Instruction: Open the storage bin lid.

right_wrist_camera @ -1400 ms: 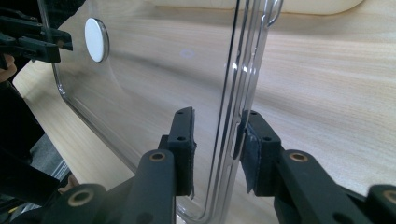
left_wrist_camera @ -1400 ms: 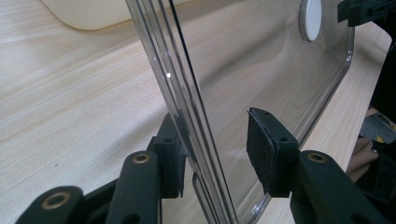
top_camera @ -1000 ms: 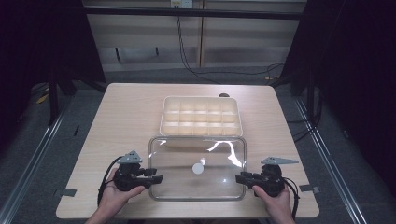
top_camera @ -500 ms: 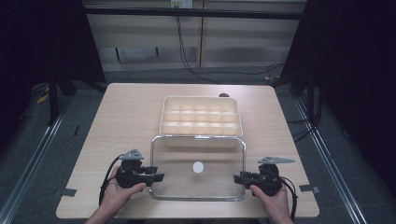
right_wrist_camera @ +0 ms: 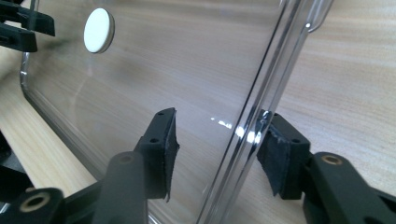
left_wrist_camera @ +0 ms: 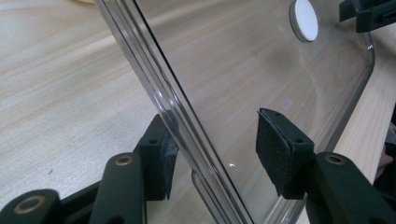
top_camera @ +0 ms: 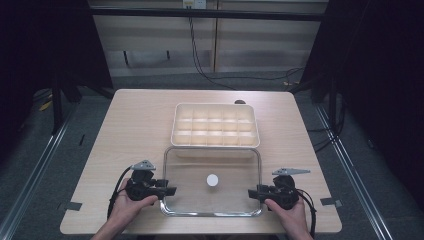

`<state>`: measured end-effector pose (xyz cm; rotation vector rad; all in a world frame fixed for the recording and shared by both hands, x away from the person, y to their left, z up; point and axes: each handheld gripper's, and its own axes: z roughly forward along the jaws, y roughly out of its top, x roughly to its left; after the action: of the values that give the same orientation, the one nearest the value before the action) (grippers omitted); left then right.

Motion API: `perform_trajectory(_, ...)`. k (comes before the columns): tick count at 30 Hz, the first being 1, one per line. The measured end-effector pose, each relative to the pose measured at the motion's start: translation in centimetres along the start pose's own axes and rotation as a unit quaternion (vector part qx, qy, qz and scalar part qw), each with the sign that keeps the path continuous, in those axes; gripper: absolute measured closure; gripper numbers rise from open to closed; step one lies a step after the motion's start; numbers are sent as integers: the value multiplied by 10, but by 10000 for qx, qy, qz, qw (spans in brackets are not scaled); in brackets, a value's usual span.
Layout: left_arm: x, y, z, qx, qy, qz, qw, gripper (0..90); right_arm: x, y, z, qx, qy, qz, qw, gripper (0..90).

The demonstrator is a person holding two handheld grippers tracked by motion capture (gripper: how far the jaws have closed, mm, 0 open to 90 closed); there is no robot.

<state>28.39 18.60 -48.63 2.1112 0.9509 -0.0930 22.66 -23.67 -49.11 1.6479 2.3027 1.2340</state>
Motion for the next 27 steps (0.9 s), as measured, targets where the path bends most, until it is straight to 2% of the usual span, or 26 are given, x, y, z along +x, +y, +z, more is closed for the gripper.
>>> perform_trajectory(2, 0, 0, 1, 47, 77, 23, 10000, 486, 0, -1, 2, 52, -55, -9, 10000, 461)
perform_trajectory(5, 1, 0, 2, 52, 47, -26, 10000, 485, 0, -1, 3, 81, -70, 14, 9999, 452)
perform_trajectory(13, 2, 0, 2, 86, 46, 19, 10000, 484, -1, -1, 3, 29, -100, 80, 9999, 453)
perform_trajectory(15, 0, -1, 2, 83, 119, 39, 9999, 484, -1, -1, 3, 10, -145, 63, 9999, 444)
perform_trajectory(17, -5, -1, 3, 96, 289, 191, 9994, 476, 0, -1, 3, 15, -247, 38, 9997, 423)
perform_trajectory(18, -5, -1, 4, 121, 246, 147, 9995, 474, 0, -1, 3, 38, -291, 30, 9996, 411)
perform_trajectory(20, -4, -1, 5, 190, 348, 178, 9991, 480, -1, -1, 3, 34, -408, 84, 9991, 413)
perform_trajectory(24, 0, -1, 5, 232, 293, 59, 9993, 487, -5, -1, 1, 2, -454, 110, 9989, 406)
perform_trajectory(27, -1, -1, 4, 236, 281, 64, 9993, 470, -5, 0, 1, 20, -407, 105, 9991, 404)
